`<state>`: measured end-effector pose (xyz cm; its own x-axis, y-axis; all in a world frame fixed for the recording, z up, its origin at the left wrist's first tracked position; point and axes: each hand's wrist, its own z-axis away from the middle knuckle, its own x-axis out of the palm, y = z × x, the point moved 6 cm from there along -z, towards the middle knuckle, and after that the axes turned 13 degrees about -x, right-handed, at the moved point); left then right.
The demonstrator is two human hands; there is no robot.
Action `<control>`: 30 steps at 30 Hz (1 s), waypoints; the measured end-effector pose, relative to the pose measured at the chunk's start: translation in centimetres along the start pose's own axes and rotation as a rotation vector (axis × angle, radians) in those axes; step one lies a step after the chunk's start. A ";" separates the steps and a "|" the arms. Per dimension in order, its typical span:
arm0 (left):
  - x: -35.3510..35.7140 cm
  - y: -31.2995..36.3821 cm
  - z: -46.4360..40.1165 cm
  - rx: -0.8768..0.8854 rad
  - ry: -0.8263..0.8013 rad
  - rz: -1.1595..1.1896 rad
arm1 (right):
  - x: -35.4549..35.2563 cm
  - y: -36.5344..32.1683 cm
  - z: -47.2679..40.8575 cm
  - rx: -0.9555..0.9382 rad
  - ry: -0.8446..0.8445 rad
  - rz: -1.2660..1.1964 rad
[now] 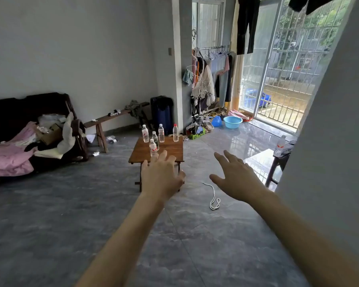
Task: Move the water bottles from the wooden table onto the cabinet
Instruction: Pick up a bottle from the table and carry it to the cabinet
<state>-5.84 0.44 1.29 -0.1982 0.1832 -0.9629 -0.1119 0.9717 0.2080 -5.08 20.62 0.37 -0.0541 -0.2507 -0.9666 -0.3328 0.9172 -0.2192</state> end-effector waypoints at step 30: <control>14.0 6.0 -32.0 0.169 -0.219 -0.043 | 5.3 15.4 -29.3 0.107 -0.044 -0.055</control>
<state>-40.49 4.06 -5.41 0.0205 0.1517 -0.9882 0.0521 0.9869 0.1525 -38.03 24.35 -4.22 0.0038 -0.2900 -0.9570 -0.2315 0.9308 -0.2830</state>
